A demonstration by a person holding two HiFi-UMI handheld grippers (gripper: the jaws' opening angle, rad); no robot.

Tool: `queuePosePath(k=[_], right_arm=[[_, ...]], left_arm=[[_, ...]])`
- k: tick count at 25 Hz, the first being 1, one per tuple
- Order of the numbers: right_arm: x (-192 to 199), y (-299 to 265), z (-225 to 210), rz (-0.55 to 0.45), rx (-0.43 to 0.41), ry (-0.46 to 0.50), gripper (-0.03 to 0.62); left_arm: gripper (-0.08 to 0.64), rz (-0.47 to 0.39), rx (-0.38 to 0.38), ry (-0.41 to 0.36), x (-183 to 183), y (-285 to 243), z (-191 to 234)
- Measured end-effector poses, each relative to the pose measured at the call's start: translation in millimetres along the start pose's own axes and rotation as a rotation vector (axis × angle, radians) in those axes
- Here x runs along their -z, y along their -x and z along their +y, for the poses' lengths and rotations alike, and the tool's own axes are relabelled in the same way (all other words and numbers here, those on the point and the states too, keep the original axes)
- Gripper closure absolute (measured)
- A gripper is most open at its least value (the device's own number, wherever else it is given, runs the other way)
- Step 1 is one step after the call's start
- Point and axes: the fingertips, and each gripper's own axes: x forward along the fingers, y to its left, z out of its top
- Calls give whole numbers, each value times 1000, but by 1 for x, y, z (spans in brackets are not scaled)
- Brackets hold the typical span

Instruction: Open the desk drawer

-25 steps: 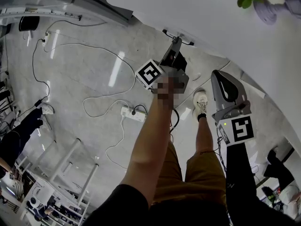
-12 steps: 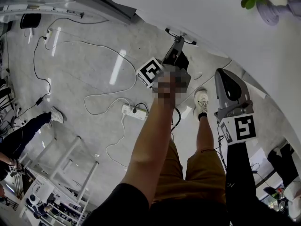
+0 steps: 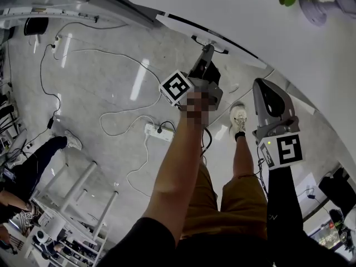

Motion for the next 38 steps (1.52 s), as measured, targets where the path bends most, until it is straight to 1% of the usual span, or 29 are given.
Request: queuePosePath(k=[4,10,19,24,29,35,38], right_arm=[[7,6,13,-3,-7,1,592],[1,1,14,-10,-15,10,592],[-2,1,8,-14,8,9,594],[-4,-2,8,-14,-2,11,592],[-6,-3,12,-18,-7,6,592],[0,3,37,-23,-6,-1,592],[-2,2,41,-23,-10,2,592]], left_arm=[[537,-5,-14,18,5,23,2],[537,-22,-36,28,4,34,3],[537,-42,-55,40,5,42,6],[537,-27,-67,30,7,46,8],[537,-35,-77,23,5,54,8],[537,-22,-76,26,8,77,10],[538,-26,-82,29,6,81,11]])
